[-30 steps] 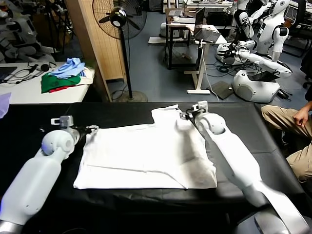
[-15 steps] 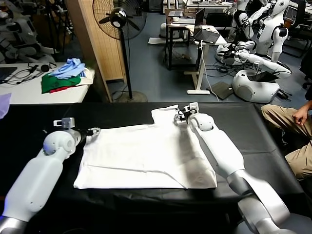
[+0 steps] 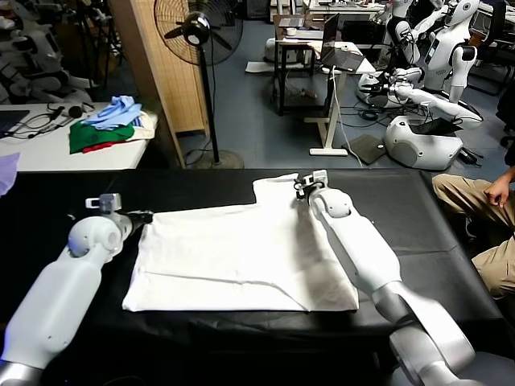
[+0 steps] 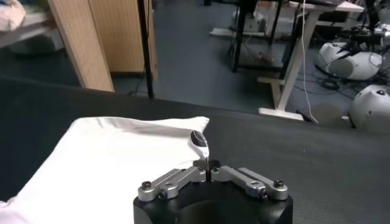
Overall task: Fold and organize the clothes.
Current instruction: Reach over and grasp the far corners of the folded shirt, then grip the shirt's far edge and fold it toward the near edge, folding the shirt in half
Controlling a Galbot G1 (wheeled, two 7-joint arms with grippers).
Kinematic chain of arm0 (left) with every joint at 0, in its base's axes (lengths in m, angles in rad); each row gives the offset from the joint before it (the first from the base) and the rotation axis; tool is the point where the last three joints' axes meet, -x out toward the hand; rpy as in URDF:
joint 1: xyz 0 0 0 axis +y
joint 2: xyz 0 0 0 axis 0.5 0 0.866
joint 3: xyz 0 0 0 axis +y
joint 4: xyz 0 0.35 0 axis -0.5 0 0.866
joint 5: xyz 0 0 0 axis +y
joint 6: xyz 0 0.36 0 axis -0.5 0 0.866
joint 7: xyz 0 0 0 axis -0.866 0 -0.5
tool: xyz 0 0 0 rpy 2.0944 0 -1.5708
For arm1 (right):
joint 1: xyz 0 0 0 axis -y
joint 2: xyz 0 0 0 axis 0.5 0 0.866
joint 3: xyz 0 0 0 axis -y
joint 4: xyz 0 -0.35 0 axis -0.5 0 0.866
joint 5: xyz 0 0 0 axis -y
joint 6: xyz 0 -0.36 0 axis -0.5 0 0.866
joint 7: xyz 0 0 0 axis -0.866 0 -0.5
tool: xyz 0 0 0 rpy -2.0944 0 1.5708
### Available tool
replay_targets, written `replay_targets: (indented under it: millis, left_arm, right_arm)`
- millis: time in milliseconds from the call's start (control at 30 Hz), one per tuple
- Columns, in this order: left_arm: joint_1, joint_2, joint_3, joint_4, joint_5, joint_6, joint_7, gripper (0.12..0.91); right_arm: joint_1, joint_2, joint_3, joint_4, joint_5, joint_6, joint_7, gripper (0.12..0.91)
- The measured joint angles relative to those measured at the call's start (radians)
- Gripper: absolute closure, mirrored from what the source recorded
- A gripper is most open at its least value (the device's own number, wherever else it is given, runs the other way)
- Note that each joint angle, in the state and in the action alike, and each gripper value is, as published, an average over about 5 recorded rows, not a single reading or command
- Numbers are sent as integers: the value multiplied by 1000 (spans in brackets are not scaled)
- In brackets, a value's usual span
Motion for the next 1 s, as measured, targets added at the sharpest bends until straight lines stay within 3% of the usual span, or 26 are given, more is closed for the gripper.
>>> replay_targets:
  millis: [367,533,733,867,1000]
  left_arm:
    - [141,32,-87,-183,56,-64,1,904]
    - [230,59,-132,-292,56,-61,-13,904]
    - [324,86,-176,-402,53,-48,-53,904]
    - [384,99,-206,-462,64,-44,-59,904]
    - [457,107,-245,-518,71,-44,-56,904]
  right_arm:
    - [-230,-169,105,457,128,-79,18,904]
    - [-343,-264,145,634,172,-135,57,904]
    - [-456,-359,181,810,225,-238,124,904]
    - [-527,-408,199,897,220,-298,142,904]
    - [-607,-448,220,959,212,-306,146,904]
